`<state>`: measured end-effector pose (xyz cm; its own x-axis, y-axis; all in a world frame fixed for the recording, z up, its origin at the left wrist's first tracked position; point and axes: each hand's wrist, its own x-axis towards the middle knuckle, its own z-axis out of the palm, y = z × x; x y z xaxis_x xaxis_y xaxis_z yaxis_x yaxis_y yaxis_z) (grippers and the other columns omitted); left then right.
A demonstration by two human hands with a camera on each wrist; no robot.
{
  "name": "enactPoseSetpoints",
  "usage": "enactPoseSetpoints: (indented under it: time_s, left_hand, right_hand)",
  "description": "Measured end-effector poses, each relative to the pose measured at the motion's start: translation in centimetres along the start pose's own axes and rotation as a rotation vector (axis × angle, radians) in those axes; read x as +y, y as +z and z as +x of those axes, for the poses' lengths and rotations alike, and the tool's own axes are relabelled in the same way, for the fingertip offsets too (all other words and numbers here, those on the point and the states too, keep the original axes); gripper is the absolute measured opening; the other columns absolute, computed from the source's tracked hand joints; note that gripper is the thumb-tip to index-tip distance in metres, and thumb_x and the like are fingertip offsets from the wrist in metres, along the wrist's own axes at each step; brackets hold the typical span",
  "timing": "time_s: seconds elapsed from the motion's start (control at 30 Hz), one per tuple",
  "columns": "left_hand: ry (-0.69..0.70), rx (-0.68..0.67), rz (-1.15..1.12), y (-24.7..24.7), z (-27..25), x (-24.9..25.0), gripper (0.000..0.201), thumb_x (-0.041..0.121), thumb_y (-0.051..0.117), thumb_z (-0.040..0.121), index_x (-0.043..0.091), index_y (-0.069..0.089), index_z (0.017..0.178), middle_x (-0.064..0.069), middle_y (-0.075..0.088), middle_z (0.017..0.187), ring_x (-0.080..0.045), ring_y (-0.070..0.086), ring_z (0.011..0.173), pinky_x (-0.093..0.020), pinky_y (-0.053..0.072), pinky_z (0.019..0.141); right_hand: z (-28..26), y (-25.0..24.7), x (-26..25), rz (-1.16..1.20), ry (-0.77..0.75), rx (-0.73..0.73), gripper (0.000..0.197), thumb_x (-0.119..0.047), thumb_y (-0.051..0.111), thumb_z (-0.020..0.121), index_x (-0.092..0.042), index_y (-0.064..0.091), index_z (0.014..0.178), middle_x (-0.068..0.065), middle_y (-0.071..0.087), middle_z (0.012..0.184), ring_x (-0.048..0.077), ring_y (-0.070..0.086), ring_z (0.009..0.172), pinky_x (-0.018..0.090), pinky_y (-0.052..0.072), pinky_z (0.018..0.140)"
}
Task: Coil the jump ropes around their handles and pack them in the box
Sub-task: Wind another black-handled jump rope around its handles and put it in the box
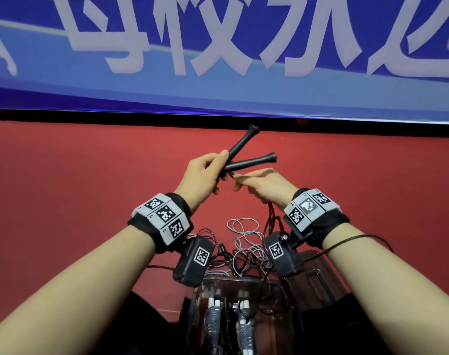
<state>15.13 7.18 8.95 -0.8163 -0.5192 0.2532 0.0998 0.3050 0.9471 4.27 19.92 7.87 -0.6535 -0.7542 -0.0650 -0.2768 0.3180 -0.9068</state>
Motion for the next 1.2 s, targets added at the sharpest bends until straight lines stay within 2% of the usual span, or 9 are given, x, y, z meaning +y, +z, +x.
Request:
enactPoseSetpoints:
  time_s: [0.13, 0.27, 0.37, 0.53, 0.67, 0.77, 0.83, 0.97, 1.2]
  left_hand:
    - [0.012, 0.122, 0.101, -0.4, 0.7, -0.7, 0.034, 0.03, 0.044, 0.104, 0.016, 0.058, 0.076, -0.002, 0.055, 0.062, -0.013, 0.042, 0.045, -0.022, 0.038, 0.042]
    - [-0.048, 0.241, 0.163, -1.0, 1.6, -1.8, 0.039, 0.031, 0.04, 0.104, 0.007, 0.064, 0.085, -0.003, 0.056, 0.062, -0.018, 0.044, 0.048, -0.023, 0.039, 0.044]
    - [-0.119, 0.334, 0.193, -1.9, 2.6, -2.7, 0.039, 0.033, 0.04, 0.103, 0.018, 0.064, 0.076, -0.001, 0.058, 0.06, -0.019, 0.048, 0.05, -0.029, 0.046, 0.051]
    - [-0.225, 0.393, 0.218, -2.6, 3.0, -3.4, 0.041, 0.035, 0.039, 0.103, 0.018, 0.061, 0.074, -0.003, 0.061, 0.065, -0.023, 0.057, 0.059, -0.032, 0.052, 0.054]
    - [-0.413, 0.332, 0.119, -1.5, 2.9, -3.4, 0.039, 0.032, 0.038, 0.105, 0.002, 0.063, 0.102, -0.008, 0.059, 0.071, -0.022, 0.056, 0.059, -0.042, 0.059, 0.064]
    - [-0.527, 0.22, 0.129, -1.2, 2.7, -3.9, 0.035, 0.026, 0.038, 0.104, -0.003, 0.058, 0.106, -0.02, 0.064, 0.084, -0.038, 0.066, 0.081, -0.05, 0.058, 0.077]
    - [-0.474, 0.177, 0.339, -1.2, 2.6, -4.0, 0.035, 0.025, 0.037, 0.102, -0.003, 0.057, 0.105, -0.027, 0.067, 0.098, -0.044, 0.068, 0.091, -0.05, 0.058, 0.08]
    - [-0.172, 0.017, 0.883, -0.3, 1.6, -3.1, 0.032, 0.027, 0.031, 0.105, 0.007, 0.055, 0.098, -0.016, 0.065, 0.095, -0.039, 0.061, 0.091, -0.034, 0.04, 0.073]
    - [0.111, -0.25, 1.034, 0.3, 0.3, -1.9, 0.025, 0.027, 0.033, 0.105, 0.014, 0.043, 0.086, -0.004, 0.05, 0.089, -0.035, 0.055, 0.089, -0.036, 0.037, 0.072]
  right_hand:
    - [-0.2, 0.4, -0.4, 0.016, -0.068, -0.029, 0.028, -0.034, 0.058, 0.095, -0.015, 0.076, 0.087, -0.012, 0.032, 0.044, 0.011, 0.024, 0.044, 0.023, 0.021, 0.044]
    - [-0.7, 0.7, -1.1, -0.202, -0.18, -0.037, 0.02, -0.025, 0.058, 0.095, -0.026, 0.073, 0.108, -0.015, 0.043, 0.044, 0.008, 0.034, 0.042, 0.02, 0.032, 0.045]
    - [-1.2, 0.5, -1.5, -0.292, -0.234, -0.094, 0.029, -0.019, 0.056, 0.095, -0.031, 0.065, 0.12, -0.013, 0.05, 0.05, 0.005, 0.041, 0.043, 0.016, 0.036, 0.045]
    - [-1.8, -0.3, -2.4, -0.367, -0.309, -0.039, 0.015, -0.026, 0.059, 0.095, -0.018, 0.072, 0.093, -0.008, 0.06, 0.059, -0.001, 0.047, 0.043, 0.01, 0.034, 0.048]
    - [-2.0, -0.2, -2.3, -0.589, -0.337, 0.035, 0.019, -0.039, 0.057, 0.094, -0.025, 0.066, 0.085, -0.011, 0.056, 0.062, 0.003, 0.048, 0.055, 0.025, 0.037, 0.058]
    - [-2.3, -0.1, -2.6, -0.764, -0.365, 0.097, 0.021, -0.044, 0.051, 0.095, -0.03, 0.063, 0.086, -0.012, 0.053, 0.063, 0.012, 0.05, 0.065, 0.029, 0.033, 0.061]
    - [-2.6, 0.1, -2.8, -0.814, -0.395, 0.114, 0.021, -0.044, 0.049, 0.096, -0.031, 0.065, 0.089, -0.01, 0.052, 0.06, 0.014, 0.05, 0.065, 0.029, 0.033, 0.061]
    - [-2.7, 0.2, -2.9, -0.857, -0.438, 0.177, 0.023, -0.044, 0.05, 0.094, -0.032, 0.069, 0.092, -0.01, 0.055, 0.061, 0.015, 0.054, 0.068, 0.028, 0.034, 0.061]
    - [-2.3, -1.4, -2.3, -0.829, -0.418, 0.246, 0.024, -0.049, 0.051, 0.092, -0.034, 0.069, 0.09, -0.017, 0.051, 0.06, 0.012, 0.052, 0.074, 0.029, 0.036, 0.066]
